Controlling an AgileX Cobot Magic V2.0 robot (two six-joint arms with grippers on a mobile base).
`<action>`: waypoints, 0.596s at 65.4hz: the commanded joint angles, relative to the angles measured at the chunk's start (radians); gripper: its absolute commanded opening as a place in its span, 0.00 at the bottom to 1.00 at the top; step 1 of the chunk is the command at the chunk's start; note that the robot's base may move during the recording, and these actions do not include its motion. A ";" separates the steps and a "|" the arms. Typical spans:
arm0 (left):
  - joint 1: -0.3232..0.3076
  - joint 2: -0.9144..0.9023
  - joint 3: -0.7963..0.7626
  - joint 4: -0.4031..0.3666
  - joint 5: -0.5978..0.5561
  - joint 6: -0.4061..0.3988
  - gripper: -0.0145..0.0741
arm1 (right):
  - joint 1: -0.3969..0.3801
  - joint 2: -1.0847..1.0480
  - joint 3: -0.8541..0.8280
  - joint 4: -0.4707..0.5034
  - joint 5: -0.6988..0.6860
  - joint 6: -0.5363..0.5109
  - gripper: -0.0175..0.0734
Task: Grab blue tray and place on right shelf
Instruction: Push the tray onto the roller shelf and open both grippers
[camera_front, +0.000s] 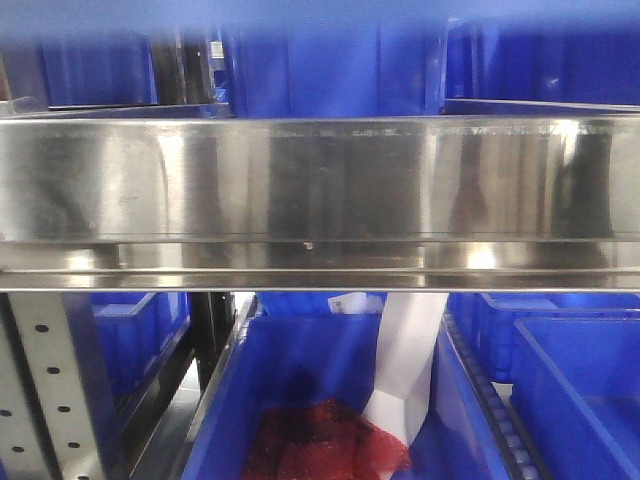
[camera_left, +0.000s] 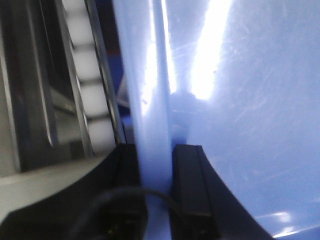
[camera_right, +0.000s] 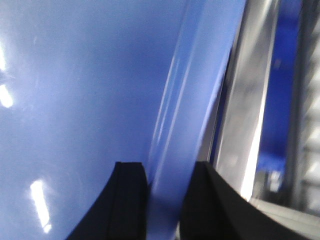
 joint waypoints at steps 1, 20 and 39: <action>-0.004 0.029 -0.118 0.107 -0.022 0.057 0.11 | -0.007 0.039 -0.124 -0.043 -0.070 -0.038 0.27; 0.081 0.241 -0.282 0.152 -0.075 0.024 0.11 | -0.009 0.287 -0.256 -0.061 -0.100 -0.038 0.27; 0.168 0.375 -0.282 -0.009 -0.107 0.030 0.11 | -0.009 0.446 -0.256 -0.073 -0.127 -0.037 0.27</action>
